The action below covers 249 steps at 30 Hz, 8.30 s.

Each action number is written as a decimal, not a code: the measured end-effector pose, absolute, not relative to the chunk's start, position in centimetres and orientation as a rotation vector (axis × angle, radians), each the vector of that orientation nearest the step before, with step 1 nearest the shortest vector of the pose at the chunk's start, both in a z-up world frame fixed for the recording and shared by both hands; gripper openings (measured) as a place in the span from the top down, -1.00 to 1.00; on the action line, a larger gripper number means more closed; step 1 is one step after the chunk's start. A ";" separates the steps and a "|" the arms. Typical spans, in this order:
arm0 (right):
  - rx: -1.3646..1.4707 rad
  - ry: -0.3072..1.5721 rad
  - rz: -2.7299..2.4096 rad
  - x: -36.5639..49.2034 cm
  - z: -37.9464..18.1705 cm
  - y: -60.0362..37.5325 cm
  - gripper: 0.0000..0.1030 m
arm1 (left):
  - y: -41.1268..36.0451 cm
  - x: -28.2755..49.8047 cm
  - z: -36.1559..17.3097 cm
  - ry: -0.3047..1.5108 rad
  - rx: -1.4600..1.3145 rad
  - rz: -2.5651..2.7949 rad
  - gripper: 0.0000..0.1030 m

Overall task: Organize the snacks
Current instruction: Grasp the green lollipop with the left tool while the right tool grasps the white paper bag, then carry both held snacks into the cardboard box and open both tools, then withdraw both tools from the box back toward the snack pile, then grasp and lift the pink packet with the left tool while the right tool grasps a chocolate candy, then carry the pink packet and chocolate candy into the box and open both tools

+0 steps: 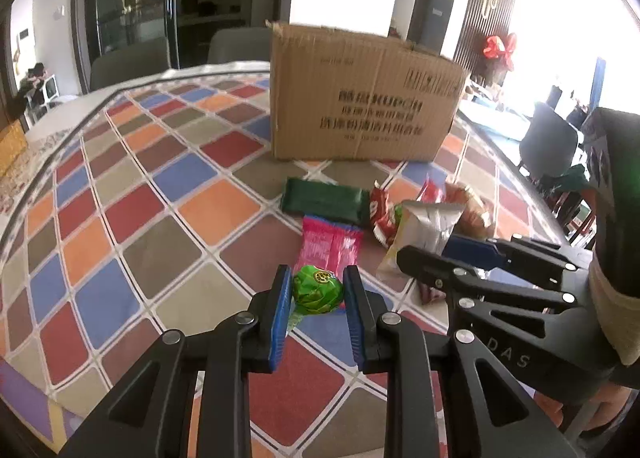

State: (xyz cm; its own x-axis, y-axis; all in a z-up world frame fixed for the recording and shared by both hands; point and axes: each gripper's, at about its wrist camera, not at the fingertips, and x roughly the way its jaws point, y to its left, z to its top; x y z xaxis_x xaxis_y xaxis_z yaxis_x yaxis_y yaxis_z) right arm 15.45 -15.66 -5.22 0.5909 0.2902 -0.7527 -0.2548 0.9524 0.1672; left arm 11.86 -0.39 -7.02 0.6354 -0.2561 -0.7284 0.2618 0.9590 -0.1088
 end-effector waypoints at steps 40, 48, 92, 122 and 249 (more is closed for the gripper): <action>0.086 0.473 0.266 17.8 10.7 -19.8 0.38 | -3.2 17.4 8.7 0.427 0.067 -0.332 0.49; 0.085 0.448 0.255 20.8 13.1 -20.3 0.38 | -4.0 21.4 10.5 0.442 0.055 -0.358 0.49; 0.090 0.698 0.180 31.7 10.0 -23.3 0.06 | -5.8 31.5 8.0 0.677 0.101 -0.237 0.03; 0.049 0.678 0.320 20.8 8.9 -20.4 0.06 | -3.8 18.7 6.7 0.625 0.171 -0.252 -0.26; 0.078 0.761 0.342 18.3 4.8 -20.6 0.50 | -3.9 17.2 2.9 0.715 0.057 -0.364 0.19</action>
